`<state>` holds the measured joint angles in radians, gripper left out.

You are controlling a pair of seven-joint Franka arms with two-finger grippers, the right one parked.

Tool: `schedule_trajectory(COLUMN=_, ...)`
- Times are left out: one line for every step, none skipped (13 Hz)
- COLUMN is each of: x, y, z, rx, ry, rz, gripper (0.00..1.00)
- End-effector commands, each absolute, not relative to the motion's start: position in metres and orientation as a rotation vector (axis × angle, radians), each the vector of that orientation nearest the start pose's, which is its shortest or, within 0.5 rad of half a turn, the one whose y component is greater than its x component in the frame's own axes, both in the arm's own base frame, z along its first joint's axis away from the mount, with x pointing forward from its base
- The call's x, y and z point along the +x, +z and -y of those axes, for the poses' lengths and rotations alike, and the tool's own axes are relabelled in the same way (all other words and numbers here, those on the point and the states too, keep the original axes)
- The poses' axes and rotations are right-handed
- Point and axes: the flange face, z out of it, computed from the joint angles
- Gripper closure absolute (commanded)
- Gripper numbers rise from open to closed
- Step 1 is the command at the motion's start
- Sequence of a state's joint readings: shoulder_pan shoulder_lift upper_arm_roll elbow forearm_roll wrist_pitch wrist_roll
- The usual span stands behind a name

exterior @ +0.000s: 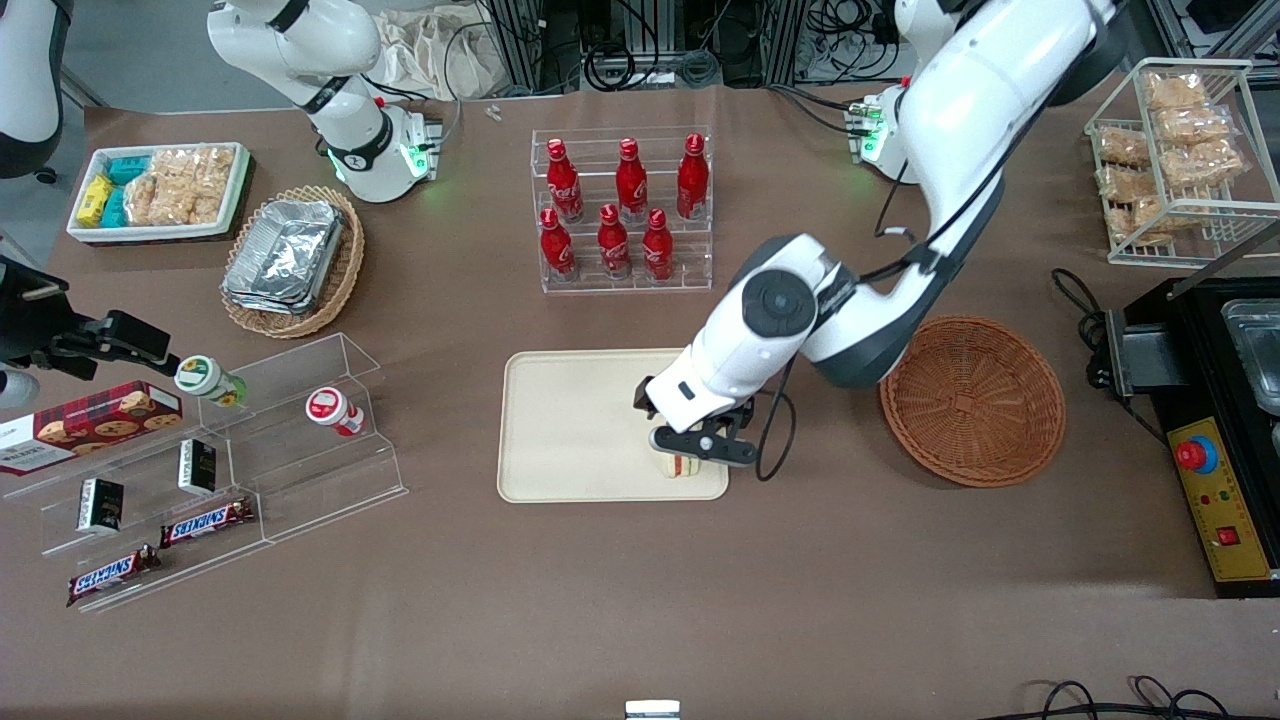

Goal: Place sandwich from basket to tray

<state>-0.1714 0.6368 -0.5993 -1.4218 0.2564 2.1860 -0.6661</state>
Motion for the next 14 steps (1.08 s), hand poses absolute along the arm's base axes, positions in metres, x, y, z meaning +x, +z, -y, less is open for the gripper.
schedule_trajectory(x=0.595, y=0.423, z=0.403, rx=-3.273, ry=-0.222, rz=-0.036, gripper=0.00)
schedule_trajectory(x=0.596, y=0.432, z=0.396, rx=-3.259, ry=-0.216, rz=-0.021, gripper=0.00)
schedule_trajectory(x=0.597, y=0.447, z=0.385, rx=-3.245, ry=-0.233, rz=-0.004, gripper=0.00)
schedule_trajectory(x=0.601, y=0.454, z=0.373, rx=-3.235, ry=-0.236, rz=0.014, gripper=0.00)
schedule_trajectory(x=0.605, y=0.466, z=0.360, rx=-3.222, ry=-0.254, rz=0.038, gripper=0.00)
schedule_trajectory(x=0.611, y=0.474, z=0.343, rx=-3.209, ry=-0.257, rz=0.075, gripper=0.00)
schedule_trajectory(x=0.618, y=0.484, z=0.318, rx=-3.191, ry=-0.258, rz=0.100, gripper=0.00)
schedule_trajectory(x=0.624, y=0.495, z=0.297, rx=-3.183, ry=-0.259, rz=0.075, gripper=0.00)
schedule_trajectory(x=0.626, y=0.508, z=0.274, rx=-3.163, ry=-0.257, rz=0.044, gripper=0.00)
schedule_trajectory(x=0.629, y=0.517, z=0.250, rx=-3.147, ry=-0.238, rz=0.036, gripper=0.00)
schedule_trajectory(x=0.632, y=0.528, z=0.222, rx=-3.147, ry=-0.222, rz=0.031, gripper=0.00)
schedule_trajectory(x=0.632, y=0.540, z=0.202, rx=-3.151, ry=-0.216, rz=-0.004, gripper=0.00)
schedule_trajectory(x=0.631, y=0.549, z=0.180, rx=-3.146, ry=-0.193, rz=-0.033, gripper=0.00)
schedule_trajectory(x=0.631, y=0.555, z=0.156, rx=-3.132, ry=-0.170, rz=-0.048, gripper=0.00)
